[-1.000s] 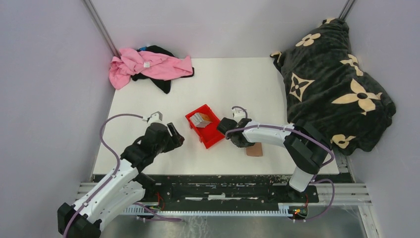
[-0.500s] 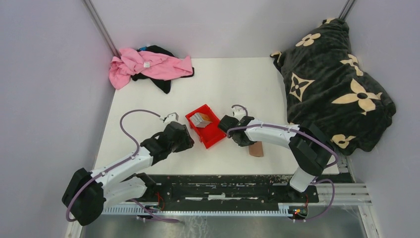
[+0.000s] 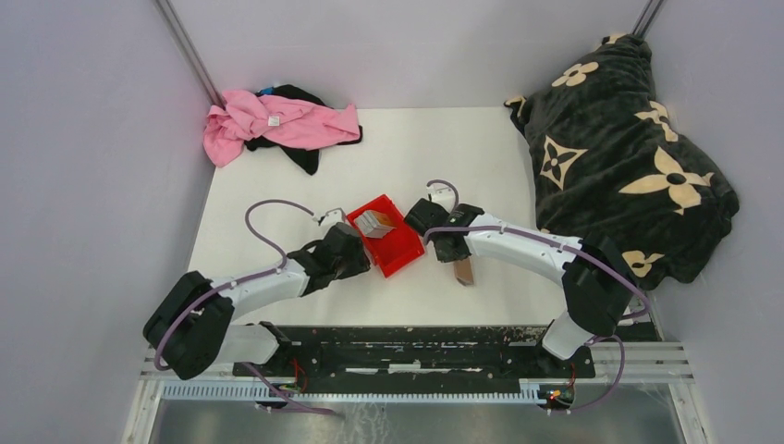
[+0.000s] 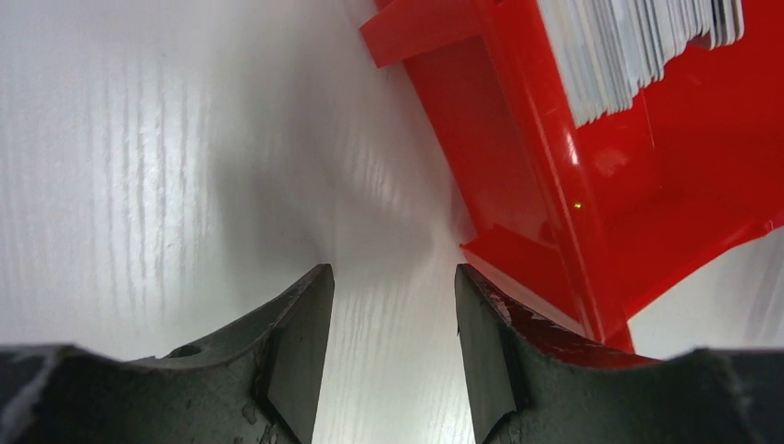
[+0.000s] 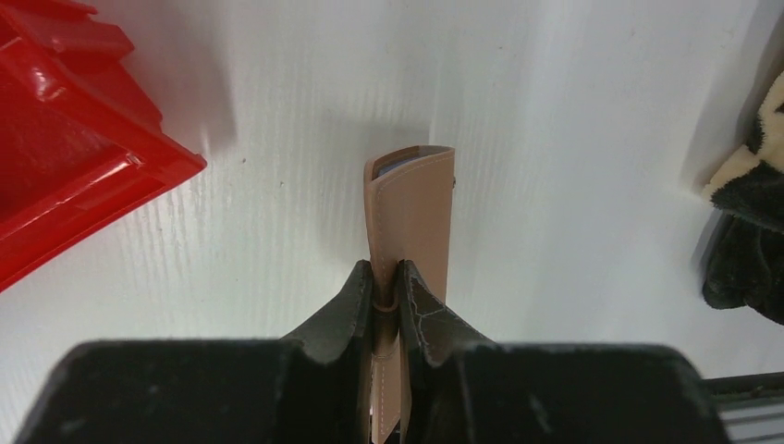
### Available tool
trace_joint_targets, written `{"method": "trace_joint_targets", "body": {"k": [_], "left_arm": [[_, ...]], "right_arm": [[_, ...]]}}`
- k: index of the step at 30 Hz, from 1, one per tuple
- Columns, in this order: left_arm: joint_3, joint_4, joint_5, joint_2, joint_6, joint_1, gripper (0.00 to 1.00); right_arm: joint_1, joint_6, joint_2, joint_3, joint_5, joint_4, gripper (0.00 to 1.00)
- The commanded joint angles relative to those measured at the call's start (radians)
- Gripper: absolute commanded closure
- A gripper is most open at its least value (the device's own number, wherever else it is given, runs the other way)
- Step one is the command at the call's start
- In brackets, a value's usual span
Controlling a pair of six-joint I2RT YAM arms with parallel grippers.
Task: Put the credit cards into the card holder
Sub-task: Move the storage box to the center of the board.
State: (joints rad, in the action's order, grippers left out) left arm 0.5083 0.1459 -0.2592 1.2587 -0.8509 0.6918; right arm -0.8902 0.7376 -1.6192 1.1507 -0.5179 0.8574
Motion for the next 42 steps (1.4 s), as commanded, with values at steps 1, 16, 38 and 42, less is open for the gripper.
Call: {"method": "trace_joint_targets", "body": {"k": [1,16,38,42], "left_arm": [[0.078,-0.113,-0.033,0.081,-0.004,0.003,0.42],[0.403,-0.193,-0.038,0.447,0.02,0.003,0.4],[0.552,-0.078,-0.135,0.551,0.162,-0.258,0.35],[0.565,-0.098,-0.136,0.55,0.207,-0.301,0.33]], "right_arm": [[0.0,-0.025,0.045,0.076,-0.003,0.036,0.99],[0.086,-0.082,0.055,0.127,0.027,0.049,0.99],[0.173,-0.221,0.004,0.211,0.225,-0.026,0.99],[0.174,-0.25,0.014,0.209,0.289,-0.058,0.99]]}}
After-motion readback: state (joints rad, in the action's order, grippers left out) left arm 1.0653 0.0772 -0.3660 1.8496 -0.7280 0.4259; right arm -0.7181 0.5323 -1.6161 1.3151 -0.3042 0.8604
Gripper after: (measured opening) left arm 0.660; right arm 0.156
